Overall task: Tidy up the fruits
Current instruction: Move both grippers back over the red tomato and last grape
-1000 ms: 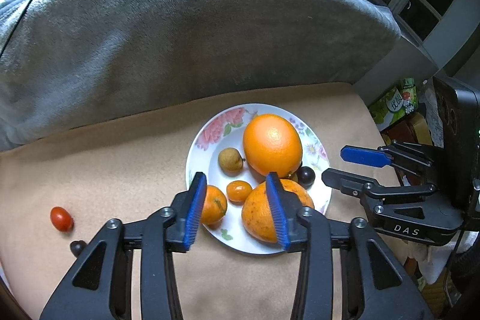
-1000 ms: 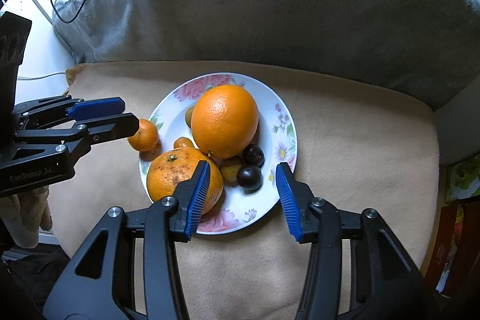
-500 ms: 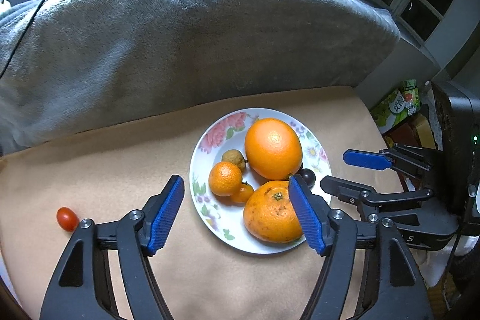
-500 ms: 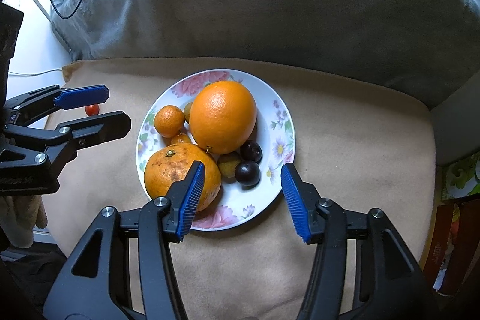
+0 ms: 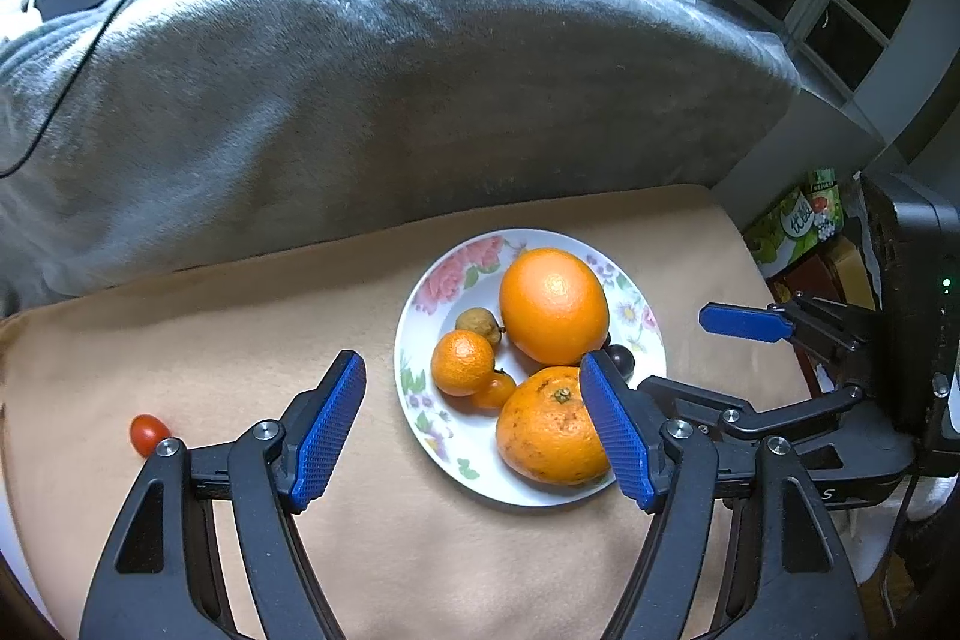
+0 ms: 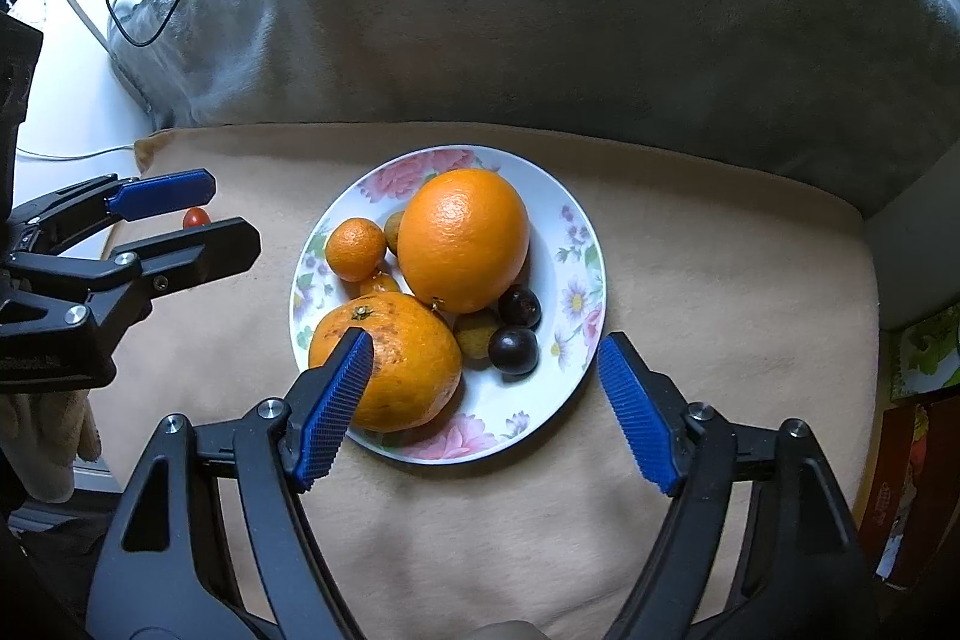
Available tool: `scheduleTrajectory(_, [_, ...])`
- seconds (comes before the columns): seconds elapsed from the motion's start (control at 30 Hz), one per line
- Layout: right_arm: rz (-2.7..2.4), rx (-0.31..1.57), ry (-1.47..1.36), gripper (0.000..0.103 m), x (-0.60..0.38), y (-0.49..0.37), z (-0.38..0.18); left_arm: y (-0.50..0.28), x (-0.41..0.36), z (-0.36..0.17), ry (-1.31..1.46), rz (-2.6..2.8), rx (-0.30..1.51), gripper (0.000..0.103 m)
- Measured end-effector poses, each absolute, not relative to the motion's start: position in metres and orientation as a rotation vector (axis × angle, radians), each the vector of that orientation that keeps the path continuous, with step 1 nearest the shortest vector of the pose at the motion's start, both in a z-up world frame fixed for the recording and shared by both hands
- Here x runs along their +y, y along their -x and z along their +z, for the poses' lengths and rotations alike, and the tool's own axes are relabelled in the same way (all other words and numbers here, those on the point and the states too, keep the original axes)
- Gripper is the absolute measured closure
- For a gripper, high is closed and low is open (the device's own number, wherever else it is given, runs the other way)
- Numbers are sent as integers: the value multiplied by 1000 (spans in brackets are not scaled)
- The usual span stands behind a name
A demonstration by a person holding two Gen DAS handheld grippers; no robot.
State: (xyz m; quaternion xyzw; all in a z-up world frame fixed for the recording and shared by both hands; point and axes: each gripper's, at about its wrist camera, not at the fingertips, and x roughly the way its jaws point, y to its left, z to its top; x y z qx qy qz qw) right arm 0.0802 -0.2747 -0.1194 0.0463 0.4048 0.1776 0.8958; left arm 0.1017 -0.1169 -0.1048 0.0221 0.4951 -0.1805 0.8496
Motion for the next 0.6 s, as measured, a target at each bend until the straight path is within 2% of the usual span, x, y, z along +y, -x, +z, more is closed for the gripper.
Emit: scheduleTrajectory(0.6, [361,794,-54,23,-244,-90,-96,-83,-75,-91,-10,-281,972,29])
